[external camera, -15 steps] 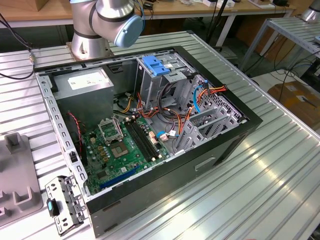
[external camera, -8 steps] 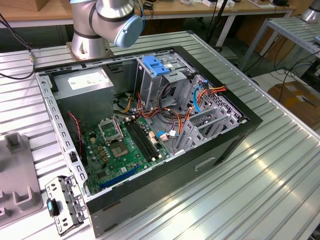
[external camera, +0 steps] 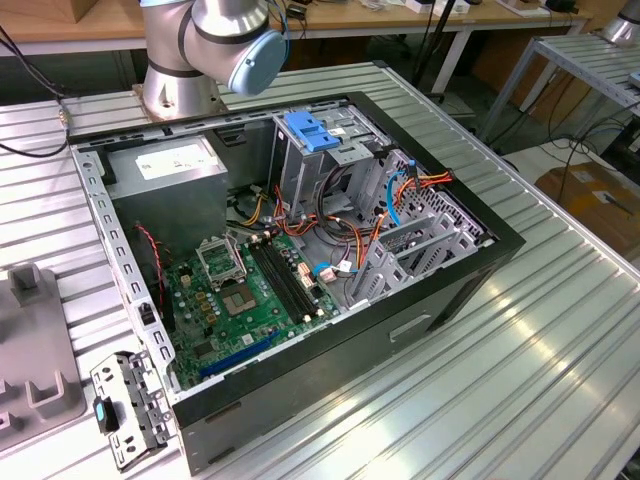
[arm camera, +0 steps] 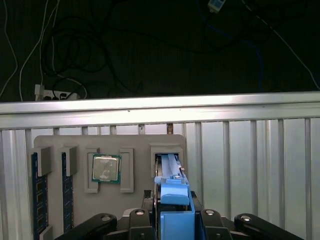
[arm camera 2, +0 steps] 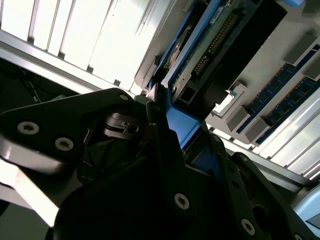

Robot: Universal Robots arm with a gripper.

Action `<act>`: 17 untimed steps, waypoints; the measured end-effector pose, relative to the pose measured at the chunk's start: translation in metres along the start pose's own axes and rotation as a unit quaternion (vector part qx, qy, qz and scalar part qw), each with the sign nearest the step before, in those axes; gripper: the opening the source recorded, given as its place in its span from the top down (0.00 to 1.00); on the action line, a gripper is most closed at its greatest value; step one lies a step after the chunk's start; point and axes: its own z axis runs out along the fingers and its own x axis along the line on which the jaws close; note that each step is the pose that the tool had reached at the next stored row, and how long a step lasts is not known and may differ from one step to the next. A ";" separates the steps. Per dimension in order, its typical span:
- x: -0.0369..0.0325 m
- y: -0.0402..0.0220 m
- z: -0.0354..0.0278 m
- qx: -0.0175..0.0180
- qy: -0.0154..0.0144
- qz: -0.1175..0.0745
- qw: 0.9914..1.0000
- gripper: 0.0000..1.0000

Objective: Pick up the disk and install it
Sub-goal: 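Pick up the disk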

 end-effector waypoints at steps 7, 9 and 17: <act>0.0000 0.0000 0.0000 0.000 0.001 0.000 1.000 0.63; 0.0000 0.0000 0.0001 0.000 0.001 0.000 1.000 0.63; -0.0003 0.0000 -0.0009 0.000 0.001 0.000 1.000 0.64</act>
